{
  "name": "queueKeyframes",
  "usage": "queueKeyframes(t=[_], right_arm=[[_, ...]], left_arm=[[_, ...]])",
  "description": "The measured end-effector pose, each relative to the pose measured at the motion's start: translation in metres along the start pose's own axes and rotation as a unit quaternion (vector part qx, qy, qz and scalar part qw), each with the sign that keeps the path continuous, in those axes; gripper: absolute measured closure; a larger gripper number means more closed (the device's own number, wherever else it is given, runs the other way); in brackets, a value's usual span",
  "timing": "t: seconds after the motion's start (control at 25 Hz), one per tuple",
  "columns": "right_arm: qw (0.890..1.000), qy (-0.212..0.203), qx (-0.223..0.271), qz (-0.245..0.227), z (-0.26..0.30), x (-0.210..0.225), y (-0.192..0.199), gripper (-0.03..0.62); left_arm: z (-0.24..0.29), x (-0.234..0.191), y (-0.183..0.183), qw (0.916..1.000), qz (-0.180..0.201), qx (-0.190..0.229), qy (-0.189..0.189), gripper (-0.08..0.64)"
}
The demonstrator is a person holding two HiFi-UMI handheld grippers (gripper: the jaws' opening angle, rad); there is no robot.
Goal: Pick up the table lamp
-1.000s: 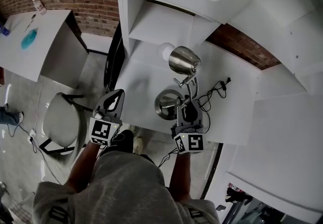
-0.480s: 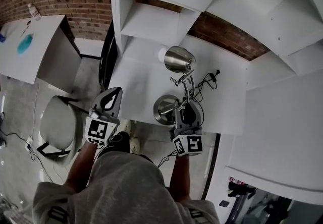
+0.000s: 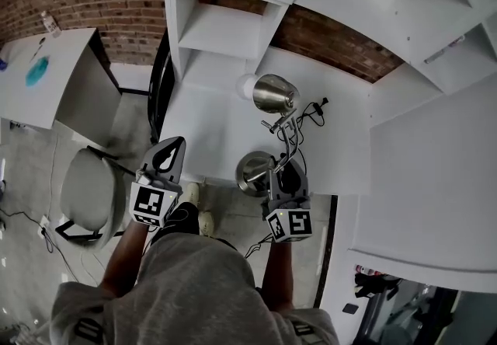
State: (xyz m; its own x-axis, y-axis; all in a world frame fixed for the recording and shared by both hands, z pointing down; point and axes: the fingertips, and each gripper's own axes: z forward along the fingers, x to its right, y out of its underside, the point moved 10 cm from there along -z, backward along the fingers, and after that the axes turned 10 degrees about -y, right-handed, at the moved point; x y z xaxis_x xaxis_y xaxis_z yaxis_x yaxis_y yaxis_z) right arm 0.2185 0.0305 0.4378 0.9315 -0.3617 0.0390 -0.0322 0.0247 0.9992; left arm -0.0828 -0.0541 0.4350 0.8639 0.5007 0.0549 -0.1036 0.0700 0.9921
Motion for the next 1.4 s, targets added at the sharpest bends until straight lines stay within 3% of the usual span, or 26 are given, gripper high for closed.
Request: queueKeyframes(t=[0.68,1.4], right_arm=[[1.000,0.027,0.014,0.007,-0.028,-0.019,-0.002,0.469],[0.999,0.029,0.016,0.005,-0.028,-0.021,-0.003,0.469]], left_arm=[[-0.030,0.002,-0.002,1.0000,0.000,0.002,0.001,0.557],[-0.031,-0.001,-0.004,0.9999,0.001,0.011,-0.001,0.557]])
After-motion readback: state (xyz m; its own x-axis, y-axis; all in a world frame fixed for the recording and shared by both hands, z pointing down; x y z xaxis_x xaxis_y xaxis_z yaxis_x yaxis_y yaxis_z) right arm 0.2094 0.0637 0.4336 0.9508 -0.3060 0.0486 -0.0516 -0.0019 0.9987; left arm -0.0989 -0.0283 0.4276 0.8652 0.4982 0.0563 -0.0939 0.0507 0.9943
